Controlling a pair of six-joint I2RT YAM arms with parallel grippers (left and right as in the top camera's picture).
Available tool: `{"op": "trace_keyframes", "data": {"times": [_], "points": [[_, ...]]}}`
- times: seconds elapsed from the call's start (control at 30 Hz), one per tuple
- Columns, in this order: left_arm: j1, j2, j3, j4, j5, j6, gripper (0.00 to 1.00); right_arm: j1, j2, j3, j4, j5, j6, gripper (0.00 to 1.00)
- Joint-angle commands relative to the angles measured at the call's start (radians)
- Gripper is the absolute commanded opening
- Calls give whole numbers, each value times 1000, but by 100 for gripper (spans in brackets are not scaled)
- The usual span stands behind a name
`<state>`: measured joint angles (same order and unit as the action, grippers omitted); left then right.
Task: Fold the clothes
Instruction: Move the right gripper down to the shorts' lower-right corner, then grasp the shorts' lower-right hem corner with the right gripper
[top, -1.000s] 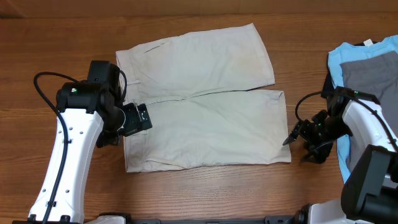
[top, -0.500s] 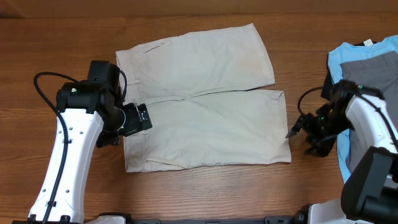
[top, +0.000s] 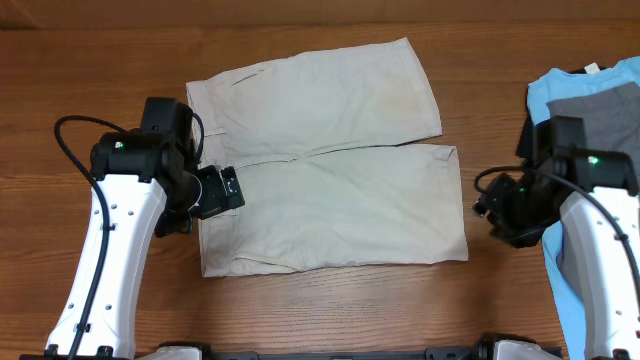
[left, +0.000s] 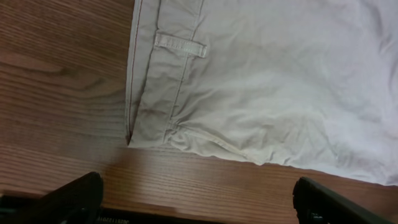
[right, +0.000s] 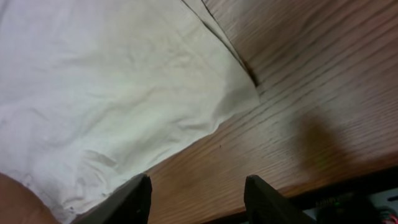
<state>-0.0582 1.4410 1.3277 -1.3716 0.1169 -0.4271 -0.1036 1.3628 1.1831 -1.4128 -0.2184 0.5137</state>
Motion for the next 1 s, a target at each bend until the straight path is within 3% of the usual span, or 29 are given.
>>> {"op": "trace_keyframes", "data": {"times": [0.0,0.4,0.97], "points": [[-1,-3,-3,0,6,-3,100,30,-1,-85,55,55,89,52],[-1,-3,-3,0,6,-3,100,29,29,-342,352,68,156,52],[-1,-3,-3,0,6,-3,100,29,138,-448,497,69,172,51]]}}
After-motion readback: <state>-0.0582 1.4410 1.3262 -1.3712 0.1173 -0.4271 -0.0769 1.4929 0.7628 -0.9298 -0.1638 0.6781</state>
